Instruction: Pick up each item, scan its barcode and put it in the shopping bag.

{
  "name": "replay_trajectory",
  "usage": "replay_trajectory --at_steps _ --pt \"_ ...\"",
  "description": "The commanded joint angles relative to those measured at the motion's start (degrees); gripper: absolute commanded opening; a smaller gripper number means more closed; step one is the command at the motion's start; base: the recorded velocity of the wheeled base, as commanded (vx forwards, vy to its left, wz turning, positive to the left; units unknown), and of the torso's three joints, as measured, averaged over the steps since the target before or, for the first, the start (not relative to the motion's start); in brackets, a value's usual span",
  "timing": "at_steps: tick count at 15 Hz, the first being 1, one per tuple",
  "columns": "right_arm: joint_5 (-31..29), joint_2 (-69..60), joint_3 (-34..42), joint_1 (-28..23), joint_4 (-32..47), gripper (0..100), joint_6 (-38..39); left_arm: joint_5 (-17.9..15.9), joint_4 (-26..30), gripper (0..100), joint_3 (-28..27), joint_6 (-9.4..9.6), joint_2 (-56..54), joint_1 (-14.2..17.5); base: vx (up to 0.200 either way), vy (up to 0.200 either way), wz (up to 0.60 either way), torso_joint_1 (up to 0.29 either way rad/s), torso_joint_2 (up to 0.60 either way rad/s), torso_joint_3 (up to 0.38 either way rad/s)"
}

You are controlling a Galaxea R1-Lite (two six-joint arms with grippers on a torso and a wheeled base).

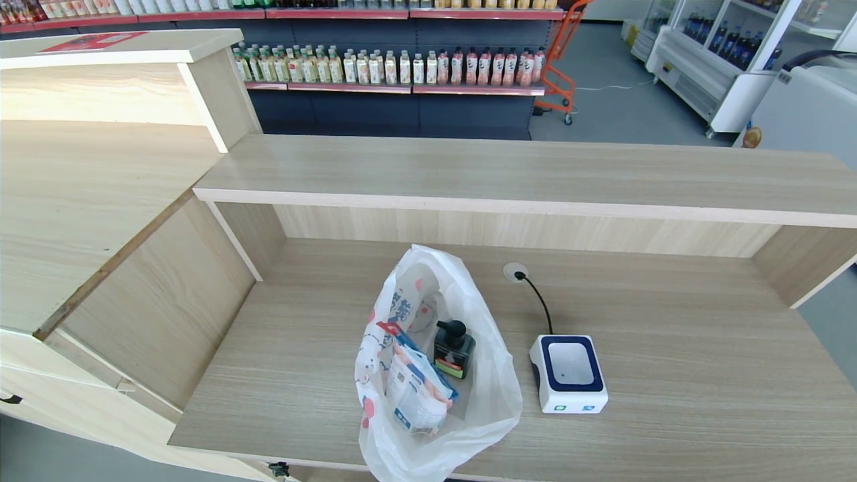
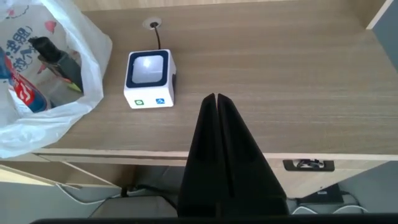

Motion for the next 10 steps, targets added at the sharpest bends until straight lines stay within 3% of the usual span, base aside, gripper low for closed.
replay_trajectory --at_steps 1,6,10 --pt "0.04 0.24 0.00 0.04 0.04 0 0.00 0.01 0.00 100 0.00 -0.03 -0.02 0.00 0.000 -0.200 0.00 0.002 0.00 -0.002" --pt "0.04 0.24 0.00 -0.04 0.04 0 -0.18 0.01 0.00 100 0.00 -0.29 -0.02 0.00 0.000 -0.200 0.00 0.002 0.00 0.001" --pt "-0.05 0.24 0.00 -0.04 0.04 0 0.17 0.01 0.00 100 0.00 -0.38 -0.02 0.00 0.000 0.000 0.00 0.000 0.00 0.000"
